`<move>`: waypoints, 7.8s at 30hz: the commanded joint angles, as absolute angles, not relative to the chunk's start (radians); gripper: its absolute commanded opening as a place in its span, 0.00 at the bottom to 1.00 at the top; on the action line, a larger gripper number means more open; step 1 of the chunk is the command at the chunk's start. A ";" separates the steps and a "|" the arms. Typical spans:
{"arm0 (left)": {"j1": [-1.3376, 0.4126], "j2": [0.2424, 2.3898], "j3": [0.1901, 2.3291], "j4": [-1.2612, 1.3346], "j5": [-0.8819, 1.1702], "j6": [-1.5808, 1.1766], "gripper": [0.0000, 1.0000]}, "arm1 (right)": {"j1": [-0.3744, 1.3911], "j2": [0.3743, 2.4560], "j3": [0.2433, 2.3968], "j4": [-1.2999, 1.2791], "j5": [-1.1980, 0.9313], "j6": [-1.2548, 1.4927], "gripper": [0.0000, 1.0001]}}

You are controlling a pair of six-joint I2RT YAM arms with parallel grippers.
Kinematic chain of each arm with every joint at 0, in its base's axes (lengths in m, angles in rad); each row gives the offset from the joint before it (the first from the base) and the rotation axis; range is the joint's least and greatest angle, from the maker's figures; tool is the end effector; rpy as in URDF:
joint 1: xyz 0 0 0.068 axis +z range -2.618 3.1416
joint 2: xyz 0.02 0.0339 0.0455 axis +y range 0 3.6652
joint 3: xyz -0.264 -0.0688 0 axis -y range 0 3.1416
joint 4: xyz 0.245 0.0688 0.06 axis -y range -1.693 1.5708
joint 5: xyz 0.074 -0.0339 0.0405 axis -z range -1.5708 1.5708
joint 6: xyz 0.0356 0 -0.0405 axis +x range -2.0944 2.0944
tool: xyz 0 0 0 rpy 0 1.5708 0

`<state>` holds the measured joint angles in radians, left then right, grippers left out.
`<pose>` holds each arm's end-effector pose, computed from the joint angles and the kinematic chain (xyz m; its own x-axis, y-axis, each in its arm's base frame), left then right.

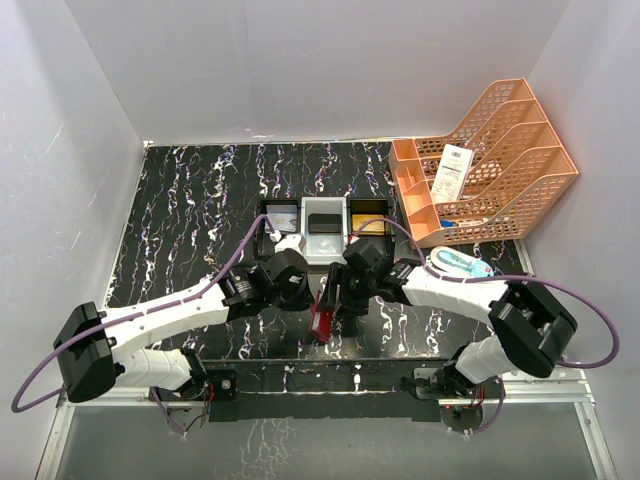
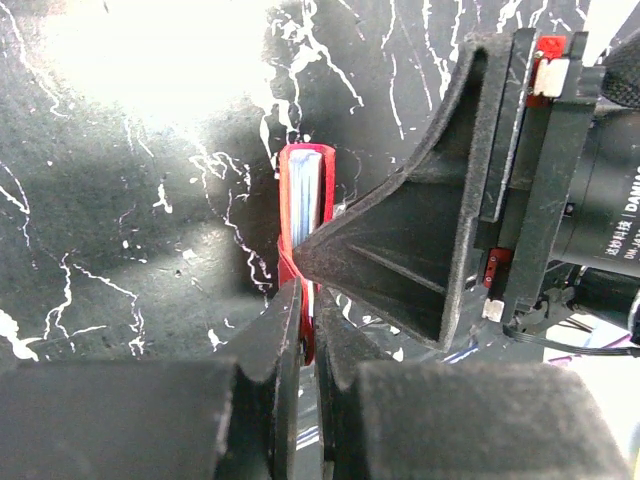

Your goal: Take the credit cards out of the card holder

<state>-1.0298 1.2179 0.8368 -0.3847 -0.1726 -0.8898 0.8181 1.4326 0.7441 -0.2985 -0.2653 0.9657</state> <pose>0.1377 -0.2173 0.2502 -0.8313 -0.1026 -0.5463 0.2142 0.8478 -0.4851 0.1782 0.2039 0.1752 -0.9850 0.1094 -0.1336 0.0123 0.8161 0.5778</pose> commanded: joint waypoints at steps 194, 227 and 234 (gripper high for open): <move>-1.028 1.232 0.571 -0.357 -0.217 -1.116 0.18 | 0.846 1.502 0.843 -0.349 -0.189 0.901 0.23; -1.029 1.246 0.590 -0.380 -0.223 -1.093 0.16 | 0.847 1.498 0.824 -0.414 -0.116 0.910 0.30; -1.028 1.259 0.598 -0.377 -0.216 -1.088 0.16 | 0.847 1.522 0.821 -0.359 -0.171 0.914 0.22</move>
<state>-1.0298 1.2427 0.5709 -0.3744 -0.2176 -1.0966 0.8440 1.5204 0.8093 -0.4236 -0.1482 0.9035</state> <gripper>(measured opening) 0.162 0.245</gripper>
